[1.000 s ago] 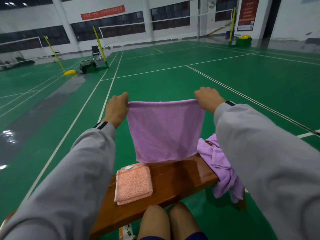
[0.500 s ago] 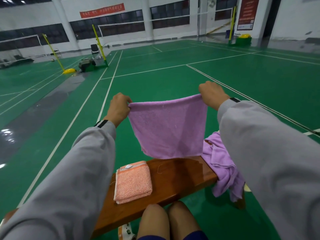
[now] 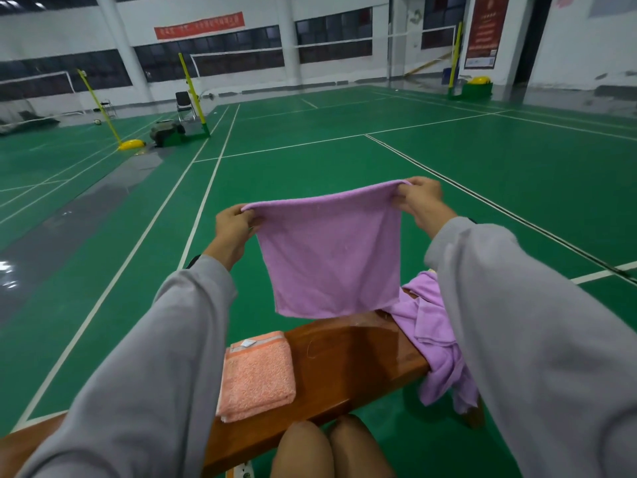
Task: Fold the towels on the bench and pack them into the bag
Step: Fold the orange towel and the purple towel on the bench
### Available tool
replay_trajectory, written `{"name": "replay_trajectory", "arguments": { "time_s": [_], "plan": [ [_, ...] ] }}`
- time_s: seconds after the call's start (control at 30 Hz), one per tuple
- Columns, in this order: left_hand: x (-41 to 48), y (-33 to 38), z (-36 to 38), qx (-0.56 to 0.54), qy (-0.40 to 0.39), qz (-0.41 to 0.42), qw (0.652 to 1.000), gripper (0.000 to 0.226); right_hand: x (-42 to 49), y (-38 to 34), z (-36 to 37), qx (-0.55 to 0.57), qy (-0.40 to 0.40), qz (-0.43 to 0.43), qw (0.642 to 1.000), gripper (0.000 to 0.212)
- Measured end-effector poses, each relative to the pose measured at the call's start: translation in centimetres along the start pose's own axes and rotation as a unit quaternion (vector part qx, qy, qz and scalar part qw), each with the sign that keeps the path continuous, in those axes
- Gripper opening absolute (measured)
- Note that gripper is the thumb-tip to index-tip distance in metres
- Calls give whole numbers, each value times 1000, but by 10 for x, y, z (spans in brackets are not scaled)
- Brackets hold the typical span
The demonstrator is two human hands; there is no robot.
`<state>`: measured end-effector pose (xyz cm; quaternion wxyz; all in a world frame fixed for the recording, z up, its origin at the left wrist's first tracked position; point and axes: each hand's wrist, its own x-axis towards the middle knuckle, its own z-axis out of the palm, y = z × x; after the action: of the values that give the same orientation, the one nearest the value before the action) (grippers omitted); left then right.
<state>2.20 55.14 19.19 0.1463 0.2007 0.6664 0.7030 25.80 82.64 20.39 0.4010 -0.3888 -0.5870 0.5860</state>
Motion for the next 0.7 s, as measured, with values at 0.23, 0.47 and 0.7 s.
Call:
{"name": "replay_trajectory", "arguments": {
  "time_s": [0.23, 0.47, 0.7],
  "plan": [
    [-31, -6, -5, 46, 18, -9, 999, 14, -26, 8, -18, 92, -14, 27, 995, 9],
    [-117, -86, -18, 13, -6, -76, 997, 17, -76, 86, -54, 93, 72, 136, 984, 11],
    [-201, -172, -39, 142, -102, -197, 965, 14, -145, 199, -123, -104, -71, 239, 963, 21]
  ]
}}
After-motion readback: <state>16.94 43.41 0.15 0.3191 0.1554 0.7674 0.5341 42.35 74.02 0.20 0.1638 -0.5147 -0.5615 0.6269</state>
